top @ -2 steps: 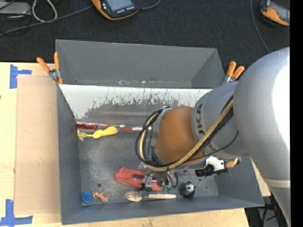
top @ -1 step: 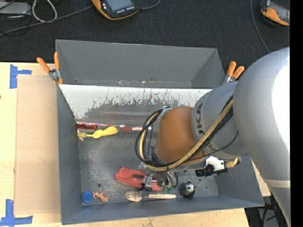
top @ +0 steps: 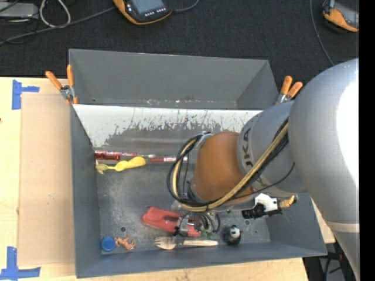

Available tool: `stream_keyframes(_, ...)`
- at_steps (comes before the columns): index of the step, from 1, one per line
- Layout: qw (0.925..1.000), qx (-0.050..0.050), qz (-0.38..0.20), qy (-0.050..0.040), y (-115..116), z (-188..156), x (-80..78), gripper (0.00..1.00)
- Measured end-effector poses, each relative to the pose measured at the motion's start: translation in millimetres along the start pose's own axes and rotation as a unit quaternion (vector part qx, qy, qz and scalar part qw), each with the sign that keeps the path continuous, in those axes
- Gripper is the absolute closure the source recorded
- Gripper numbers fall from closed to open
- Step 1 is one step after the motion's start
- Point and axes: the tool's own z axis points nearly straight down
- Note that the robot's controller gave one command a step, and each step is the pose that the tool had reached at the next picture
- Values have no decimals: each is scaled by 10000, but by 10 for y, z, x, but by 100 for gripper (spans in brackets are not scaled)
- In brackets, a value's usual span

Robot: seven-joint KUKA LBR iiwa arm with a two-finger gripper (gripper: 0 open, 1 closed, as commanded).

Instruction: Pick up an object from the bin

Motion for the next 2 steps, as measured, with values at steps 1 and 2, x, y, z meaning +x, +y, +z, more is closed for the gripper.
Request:
stream_keyframes(1,10000,-1,4,0,0,0,0,100)
stream_keyframes(2,10000,-1,5,0,0,0,0,100)
